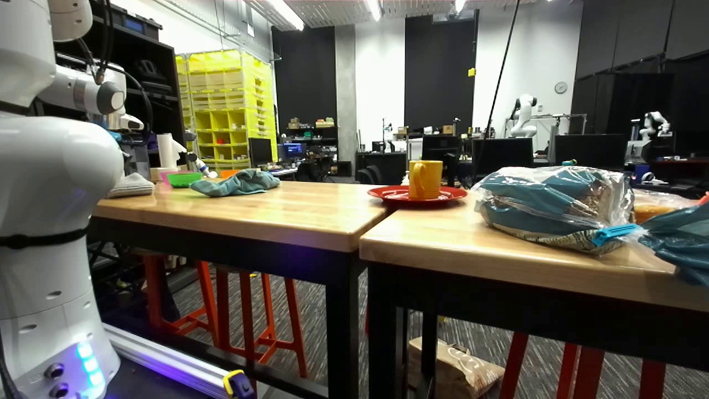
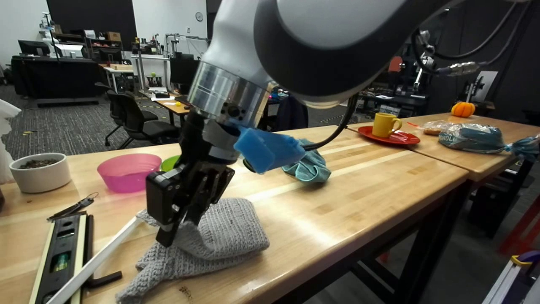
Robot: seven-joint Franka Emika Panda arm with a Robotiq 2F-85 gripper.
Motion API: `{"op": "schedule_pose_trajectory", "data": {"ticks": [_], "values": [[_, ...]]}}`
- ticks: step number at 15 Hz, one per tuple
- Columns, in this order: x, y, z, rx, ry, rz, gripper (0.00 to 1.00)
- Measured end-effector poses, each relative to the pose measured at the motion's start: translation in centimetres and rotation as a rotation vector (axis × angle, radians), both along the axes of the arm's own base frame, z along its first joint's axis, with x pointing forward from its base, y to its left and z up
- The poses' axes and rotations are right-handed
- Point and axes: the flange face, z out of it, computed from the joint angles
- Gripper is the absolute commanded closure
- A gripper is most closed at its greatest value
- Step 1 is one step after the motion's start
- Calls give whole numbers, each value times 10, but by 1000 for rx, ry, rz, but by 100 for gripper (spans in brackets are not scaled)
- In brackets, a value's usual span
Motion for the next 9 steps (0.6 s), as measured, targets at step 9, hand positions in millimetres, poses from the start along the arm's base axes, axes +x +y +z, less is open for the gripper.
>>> {"op": "schedule_pose_trajectory", "data": {"ticks": [9], "values": [[-9, 23, 11, 47, 92, 43, 0]]}}
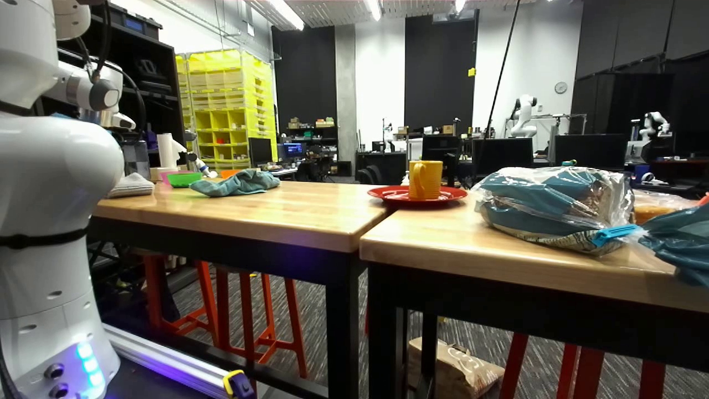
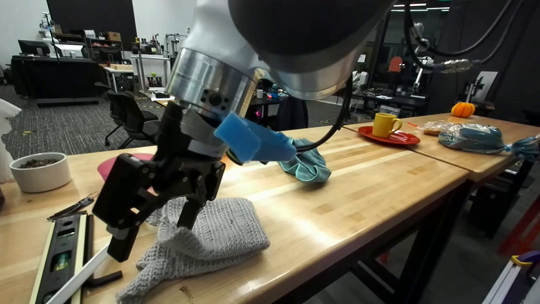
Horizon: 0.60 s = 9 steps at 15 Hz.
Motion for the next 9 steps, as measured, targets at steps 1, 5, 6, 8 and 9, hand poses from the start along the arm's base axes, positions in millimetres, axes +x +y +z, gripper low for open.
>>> {"op": "schedule_pose_trajectory", "data": {"ticks": [1, 5, 6, 8, 9], "values": [[-4, 0, 2, 14, 34, 22, 0], [-8, -15, 14, -7, 83, 81, 0], [-6, -23, 18, -24, 88, 92, 0], [-1, -42, 23, -56, 101, 105, 0], [2, -52, 26, -68, 106, 109, 0]]}}
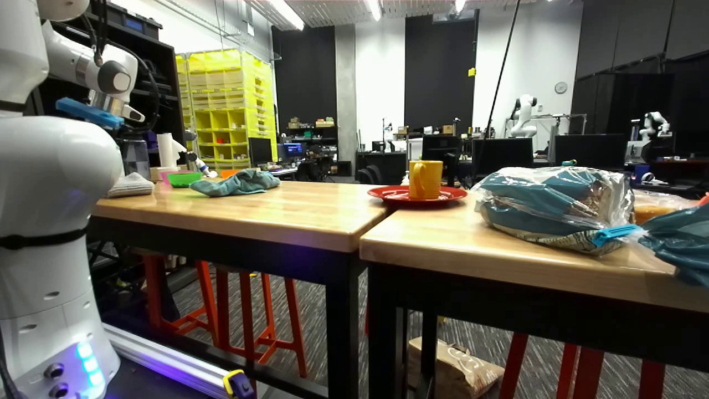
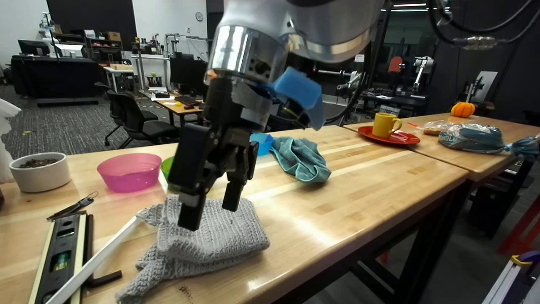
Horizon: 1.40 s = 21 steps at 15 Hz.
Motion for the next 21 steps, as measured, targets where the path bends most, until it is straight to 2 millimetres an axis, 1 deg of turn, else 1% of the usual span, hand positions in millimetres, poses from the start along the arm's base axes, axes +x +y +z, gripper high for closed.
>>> {"op": "schedule_pose_trajectory", "data": {"ticks": [5, 9, 14, 17, 21], "values": [[18, -47, 12, -50, -39, -6, 0], [32, -85, 15, -102, -90, -36, 0], [49, -138, 18, -151, -123, -111, 0], [57, -167, 25, -153, -123, -162, 0], [68, -200, 36, -146, -126, -222, 0]]}}
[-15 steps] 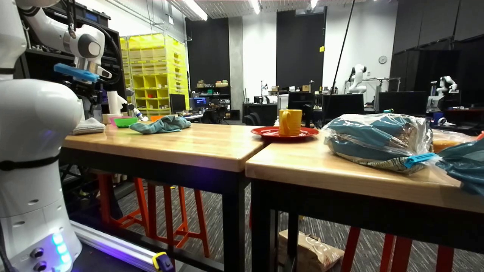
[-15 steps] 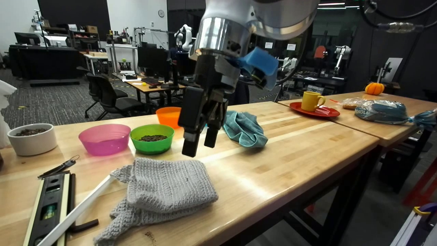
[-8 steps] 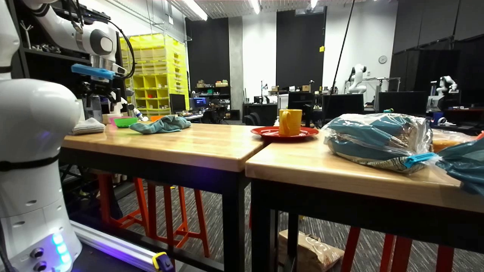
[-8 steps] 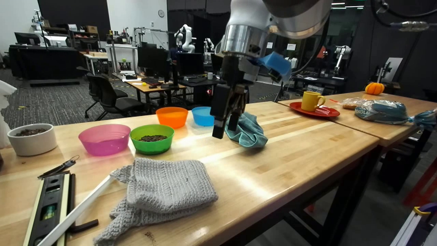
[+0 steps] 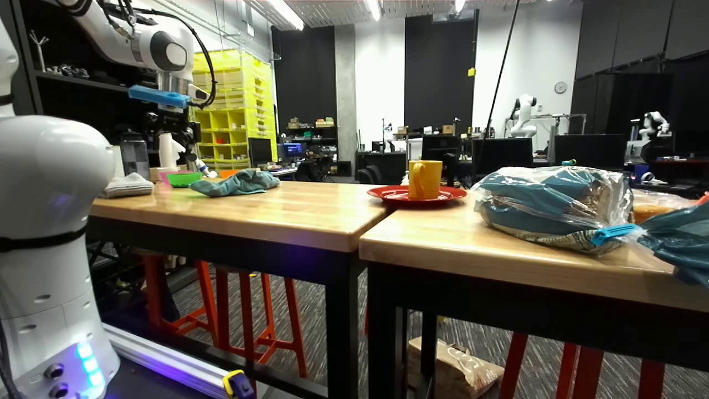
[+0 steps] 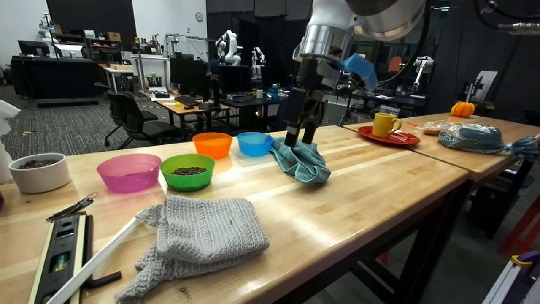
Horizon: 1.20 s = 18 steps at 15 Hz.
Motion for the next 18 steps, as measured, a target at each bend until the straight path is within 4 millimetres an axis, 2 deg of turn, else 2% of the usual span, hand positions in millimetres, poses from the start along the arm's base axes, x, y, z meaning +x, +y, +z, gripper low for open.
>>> {"op": "schedule_pose_trajectory", "data": {"ticks": [6, 11, 18], "values": [[9, -41, 9, 10, -2, -75, 0], [7, -71, 12, 13, 19, -110, 0], [4, -76, 16, 15, 20, -113, 0]]}}
